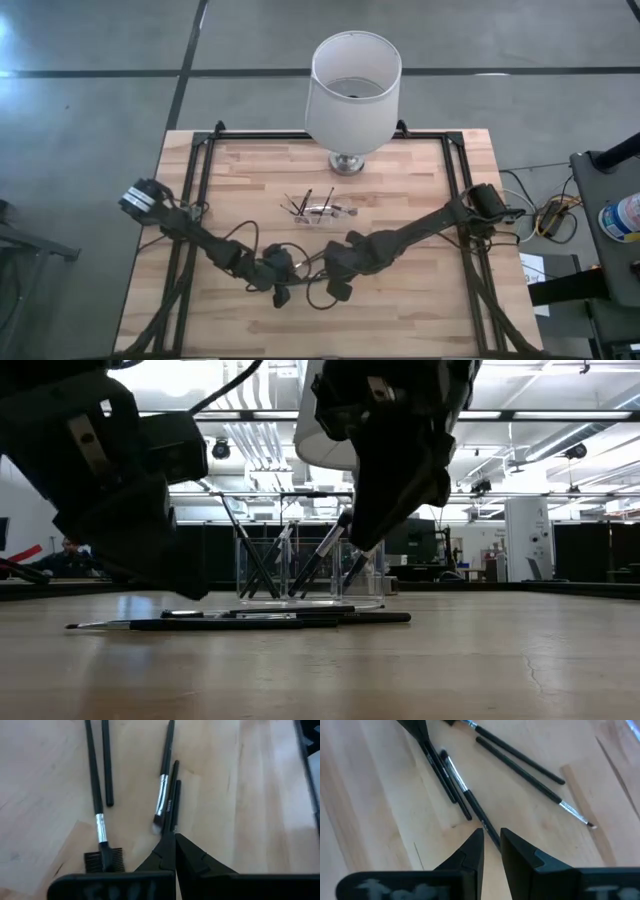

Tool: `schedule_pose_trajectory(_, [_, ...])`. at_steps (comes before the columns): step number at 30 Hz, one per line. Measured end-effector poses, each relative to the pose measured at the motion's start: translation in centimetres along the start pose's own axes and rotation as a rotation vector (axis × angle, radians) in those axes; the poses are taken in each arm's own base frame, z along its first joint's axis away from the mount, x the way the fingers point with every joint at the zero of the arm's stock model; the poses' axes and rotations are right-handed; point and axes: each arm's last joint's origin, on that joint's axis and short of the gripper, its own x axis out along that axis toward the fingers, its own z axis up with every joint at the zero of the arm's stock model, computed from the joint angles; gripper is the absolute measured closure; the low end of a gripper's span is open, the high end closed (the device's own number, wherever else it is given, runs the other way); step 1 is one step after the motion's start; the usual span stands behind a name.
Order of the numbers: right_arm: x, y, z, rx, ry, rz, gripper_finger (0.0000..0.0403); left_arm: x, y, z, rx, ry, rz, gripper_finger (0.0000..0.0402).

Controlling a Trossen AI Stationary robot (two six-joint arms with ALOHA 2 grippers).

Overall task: Put items in baskets/containers
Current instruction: Put the eyeshadow brush into the transparent organizer

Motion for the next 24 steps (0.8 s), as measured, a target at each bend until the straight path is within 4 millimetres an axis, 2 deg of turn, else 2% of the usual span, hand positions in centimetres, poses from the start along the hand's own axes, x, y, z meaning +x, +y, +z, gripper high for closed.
schedule_pose_trajectory(10, [0.3, -0.3, -0.3, -0.029, 0.012, -0.018, 0.0344, 1.6, -0.3, 0.8, 0.062, -0.006, 0.025, 0.0401])
schedule_pose_trajectory(17, [0.5, -0.5, -0.6, -0.008, 0.021, -0.028, 0.0344, 1.8, 0.1, 1.8, 0.034, -0.026, 0.032, 0.0402])
schedule_pose_trajectory(24, [0.5, -0.6, -0.6, 0.024, 0.025, -0.026, 0.0344, 2.0, 0.2, 1.5, 0.018, 0.055, -0.016, 0.0401])
